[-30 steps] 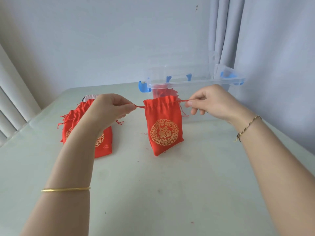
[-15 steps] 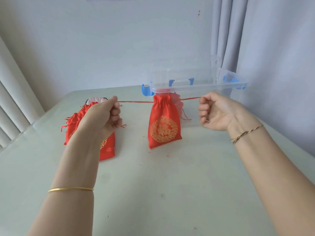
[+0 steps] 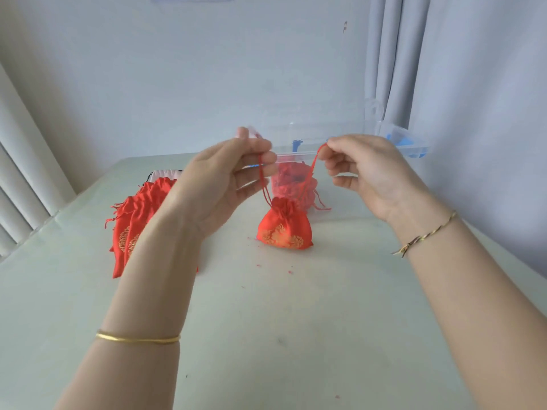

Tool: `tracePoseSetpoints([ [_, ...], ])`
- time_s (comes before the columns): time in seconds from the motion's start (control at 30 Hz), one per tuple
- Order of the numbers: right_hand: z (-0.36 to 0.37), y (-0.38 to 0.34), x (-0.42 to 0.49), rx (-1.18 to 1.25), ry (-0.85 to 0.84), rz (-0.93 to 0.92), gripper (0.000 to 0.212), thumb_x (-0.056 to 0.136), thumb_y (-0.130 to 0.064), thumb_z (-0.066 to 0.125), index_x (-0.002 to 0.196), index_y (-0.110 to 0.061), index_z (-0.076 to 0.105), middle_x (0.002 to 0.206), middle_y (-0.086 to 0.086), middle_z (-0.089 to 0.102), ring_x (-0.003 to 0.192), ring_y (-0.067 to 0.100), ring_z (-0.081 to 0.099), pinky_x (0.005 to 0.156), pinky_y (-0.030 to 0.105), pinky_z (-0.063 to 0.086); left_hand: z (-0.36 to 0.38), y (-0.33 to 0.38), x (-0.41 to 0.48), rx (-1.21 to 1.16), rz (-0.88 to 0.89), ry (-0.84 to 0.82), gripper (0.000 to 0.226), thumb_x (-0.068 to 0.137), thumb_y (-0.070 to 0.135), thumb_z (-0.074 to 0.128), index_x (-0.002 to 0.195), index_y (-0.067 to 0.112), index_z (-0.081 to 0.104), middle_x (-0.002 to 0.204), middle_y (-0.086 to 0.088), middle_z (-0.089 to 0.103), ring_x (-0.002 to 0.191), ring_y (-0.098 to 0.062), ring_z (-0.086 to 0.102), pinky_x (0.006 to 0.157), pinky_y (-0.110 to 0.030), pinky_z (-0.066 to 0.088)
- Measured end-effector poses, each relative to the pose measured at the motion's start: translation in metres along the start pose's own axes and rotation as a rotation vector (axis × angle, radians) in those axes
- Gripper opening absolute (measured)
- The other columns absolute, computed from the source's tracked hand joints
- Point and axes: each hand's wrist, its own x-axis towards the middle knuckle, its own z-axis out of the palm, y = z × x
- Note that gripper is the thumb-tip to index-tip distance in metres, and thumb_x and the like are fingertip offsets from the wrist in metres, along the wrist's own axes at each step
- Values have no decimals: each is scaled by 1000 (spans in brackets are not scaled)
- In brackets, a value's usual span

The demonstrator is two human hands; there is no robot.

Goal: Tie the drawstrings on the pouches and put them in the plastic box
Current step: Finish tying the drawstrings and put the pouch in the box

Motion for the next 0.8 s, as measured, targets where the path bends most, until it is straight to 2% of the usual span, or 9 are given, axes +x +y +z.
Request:
tracePoseSetpoints([
  [0.1, 11, -6, -8, -113, -30, -119, 27, 89, -14, 51, 64, -17, 62, 73, 3, 56, 66, 9, 47, 63, 23, 38, 8, -3, -4, 171, 27, -55, 16, 92, 15, 51, 91, 9, 66, 72, 2, 61, 63, -8, 57, 69, -18, 52],
  [0.17, 16, -9, -11, -152, -63, -170, 27, 89, -14, 51, 64, -16, 61, 74, 5, 55, 68, 8, 47, 63, 22, 38, 11, -4, -6, 277, 41, -79, 15, 88, 6, 55, 87, 11, 69, 68, 4, 62, 60, -6, 54, 67, -17, 51],
  [0.27, 21, -10, -14, -149, -136, -222, 29, 90, -10, 50, 63, -15, 60, 68, 2, 58, 61, 2, 49, 60, 14, 40, 16, -6, -7, 400, 60, -101, 19, 85, 6, 61, 73, 19, 71, 65, 8, 64, 58, -4, 51, 66, -19, 49],
  [0.33, 21, -9, -13, -115, -160, -221, 29, 92, -12, 48, 65, -14, 60, 67, 0, 58, 63, 4, 51, 59, 14, 42, 18, -7, -6, 448, 79, -76, 11, 84, 9, 63, 77, 13, 71, 67, 0, 60, 56, -7, 48, 64, -20, 45],
  [0.47, 17, -2, -6, -65, -76, -102, 31, 97, -29, 40, 80, -15, 61, 78, 1, 60, 72, 15, 54, 64, 26, 44, 18, -7, -5, 387, 89, -50, 15, 86, 8, 60, 89, -5, 66, 61, 0, 52, 51, -8, 43, 55, -17, 40],
  [0.57, 18, 4, -6, -132, -131, -1, 25, 97, -25, 40, 90, -15, 62, 80, 2, 60, 74, 18, 54, 63, 28, 43, 17, -5, -5, 322, 84, -58, 21, 87, 7, 58, 95, -11, 62, 63, -2, 51, 50, -7, 43, 54, -15, 40],
  [0.7, 26, 9, -10, -113, -242, -8, 26, 97, -26, 44, 90, -8, 61, 82, 11, 58, 73, 23, 51, 66, 37, 40, 18, -4, -6, 282, 85, -67, 24, 88, 8, 57, 97, -14, 60, 63, -3, 50, 50, -7, 43, 55, -17, 40],
  [0.77, 28, 8, -9, -115, -221, -54, 26, 98, -23, 44, 85, -5, 58, 79, 14, 56, 69, 22, 51, 61, 32, 43, 18, -3, -6, 271, 85, -52, 21, 88, 7, 56, 95, -12, 60, 62, -2, 52, 50, -8, 44, 54, -16, 40],
  [0.8, 27, 8, -9, -91, -192, -71, 28, 98, -21, 43, 78, -6, 56, 74, 11, 56, 64, 19, 52, 57, 27, 44, 17, -3, -6, 270, 87, -45, 14, 89, 8, 56, 89, -5, 62, 61, 0, 55, 51, -8, 45, 54, -16, 41],
])
